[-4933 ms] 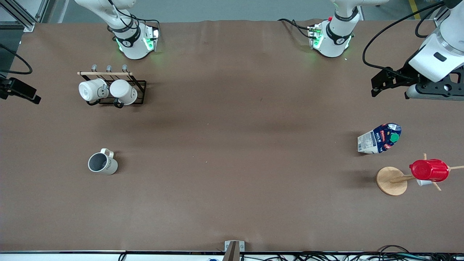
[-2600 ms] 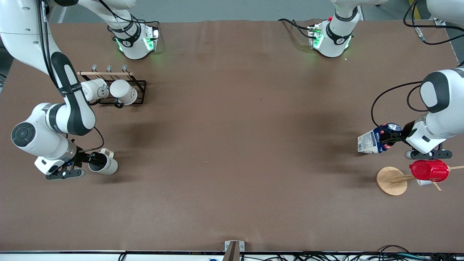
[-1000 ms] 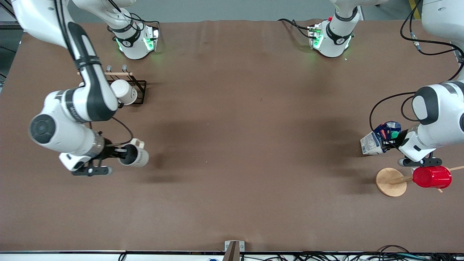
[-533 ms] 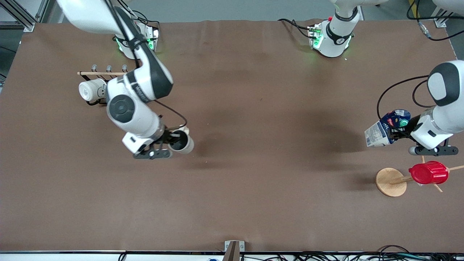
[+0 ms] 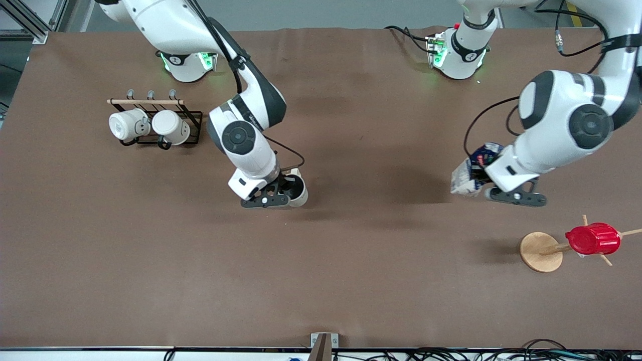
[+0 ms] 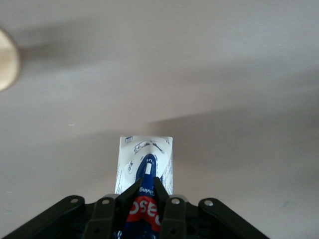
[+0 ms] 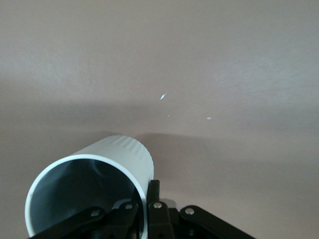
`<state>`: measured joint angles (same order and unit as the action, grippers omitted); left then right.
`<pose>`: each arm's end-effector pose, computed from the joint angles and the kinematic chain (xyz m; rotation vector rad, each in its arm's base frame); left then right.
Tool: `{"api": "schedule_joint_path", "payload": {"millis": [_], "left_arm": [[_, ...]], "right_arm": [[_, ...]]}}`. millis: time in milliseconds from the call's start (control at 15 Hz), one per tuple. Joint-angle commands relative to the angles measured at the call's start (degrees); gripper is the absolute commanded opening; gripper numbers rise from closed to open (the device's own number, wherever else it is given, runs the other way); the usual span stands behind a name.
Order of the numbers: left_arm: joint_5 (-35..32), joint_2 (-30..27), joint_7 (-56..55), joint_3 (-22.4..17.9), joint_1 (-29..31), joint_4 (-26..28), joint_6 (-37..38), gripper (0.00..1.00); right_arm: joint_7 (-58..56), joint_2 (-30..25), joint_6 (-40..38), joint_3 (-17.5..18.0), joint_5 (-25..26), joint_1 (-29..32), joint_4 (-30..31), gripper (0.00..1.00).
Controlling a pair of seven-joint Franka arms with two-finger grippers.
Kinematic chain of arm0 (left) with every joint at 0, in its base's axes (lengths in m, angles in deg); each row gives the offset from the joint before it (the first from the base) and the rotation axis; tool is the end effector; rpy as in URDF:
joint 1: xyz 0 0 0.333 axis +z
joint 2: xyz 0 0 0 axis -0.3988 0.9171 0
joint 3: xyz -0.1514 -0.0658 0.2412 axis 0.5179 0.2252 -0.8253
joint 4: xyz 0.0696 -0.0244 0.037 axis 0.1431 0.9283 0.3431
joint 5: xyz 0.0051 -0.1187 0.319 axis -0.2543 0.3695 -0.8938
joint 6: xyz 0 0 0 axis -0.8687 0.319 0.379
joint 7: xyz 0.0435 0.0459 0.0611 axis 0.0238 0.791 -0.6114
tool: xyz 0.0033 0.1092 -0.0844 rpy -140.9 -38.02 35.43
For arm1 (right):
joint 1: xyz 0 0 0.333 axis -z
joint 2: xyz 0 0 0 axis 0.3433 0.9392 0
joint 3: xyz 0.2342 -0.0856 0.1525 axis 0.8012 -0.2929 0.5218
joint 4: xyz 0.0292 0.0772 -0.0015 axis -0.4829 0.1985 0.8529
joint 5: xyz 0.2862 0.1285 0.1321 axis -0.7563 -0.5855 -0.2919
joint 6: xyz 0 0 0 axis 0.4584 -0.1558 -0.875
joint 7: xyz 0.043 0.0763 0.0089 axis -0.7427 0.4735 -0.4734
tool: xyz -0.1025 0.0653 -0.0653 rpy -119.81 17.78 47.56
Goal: Place cup and milk on table
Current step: 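Carry the mug and the milk toward the table centre with both grippers, then set the mug down with the right gripper and withdraw it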
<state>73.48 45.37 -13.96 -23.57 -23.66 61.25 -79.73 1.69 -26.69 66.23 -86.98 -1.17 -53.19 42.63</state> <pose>0.5251 -0.1283 0.3755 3.0787 -0.2621 -0.1483 0.5143 0.3612 0.2630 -3.0529 -0.0889 -0.0009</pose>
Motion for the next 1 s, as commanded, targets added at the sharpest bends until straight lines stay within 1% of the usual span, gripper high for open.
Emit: {"api": "schedule_joint_path", "payload": {"millis": [0,133,200,267,333,400,467,533,667,733,867,933], "left_arm": [[-0.53,2.71,-5.97,4.69,-0.54,-1.42,-0.99,0.00],[-1.14,5.43,-10.62,9.25,-0.63,-3.44,-1.16,0.00],[-1.14,7.10,-13.17,10.84,-0.72,-5.01,-1.60,0.00],[-1.49,8.59,-15.19,11.90,-1.42,-6.25,-2.30,0.00],[-2.37,10.00,-16.87,12.26,-2.30,-7.39,-2.92,0.01],[-3.85,11.58,-18.36,12.61,-3.44,-8.71,-3.53,0.01],[-5.43,14.12,-20.03,13.40,-4.23,-10.98,-4.15,0.01],[-7.63,16.67,-22.49,14.80,-4.85,-13.27,-4.15,0.01],[-13.86,20.89,-27.50,17.35,-5.03,-16.09,-4.15,0.01],[-16.15,22.48,-29.09,18.93,-5.12,-16.80,-4.15,0.01],[-18.62,25.29,-32.60,20.26,-5.47,-18.64,-4.15,0.00],[-19.42,26.44,-33.66,20.44,-5.99,-19.43,-4.15,0.00]], "right_arm": [[1.84,1.27,1.75,-0.43,0.83,-1.61,-0.37,0.03],[3.68,2.85,3.77,-0.43,1.18,-2.75,-0.63,0.05],[4.47,3.73,4.91,-0.43,1.18,-3.28,-0.63,0.06],[4.91,4.00,5.62,-0.43,1.27,-3.54,-0.63,0.10],[5.00,4.27,5.62,-0.43,1.44,-3.63,-0.63,0.18],[5.01,4.27,5.62,-0.43,1.44,-3.63,-0.63,0.43],[5.09,4.27,5.62,-0.43,1.44,-3.72,-0.63,0.81],[5.18,4.09,5.45,-0.52,1.70,-3.63,-0.63,1.00],[5.01,2.61,4.40,-0.61,1.79,-2.76,-0.63,1.00],[4.92,0.68,2.74,-0.78,1.79,-2.32,-0.55,1.00],[4.83,-3.36,-2.44,-0.87,1.88,-0.48,-0.55,1.00],[4.48,-6.60,-5.59,-1.05,1.97,1.36,-0.20,1.00]]}}
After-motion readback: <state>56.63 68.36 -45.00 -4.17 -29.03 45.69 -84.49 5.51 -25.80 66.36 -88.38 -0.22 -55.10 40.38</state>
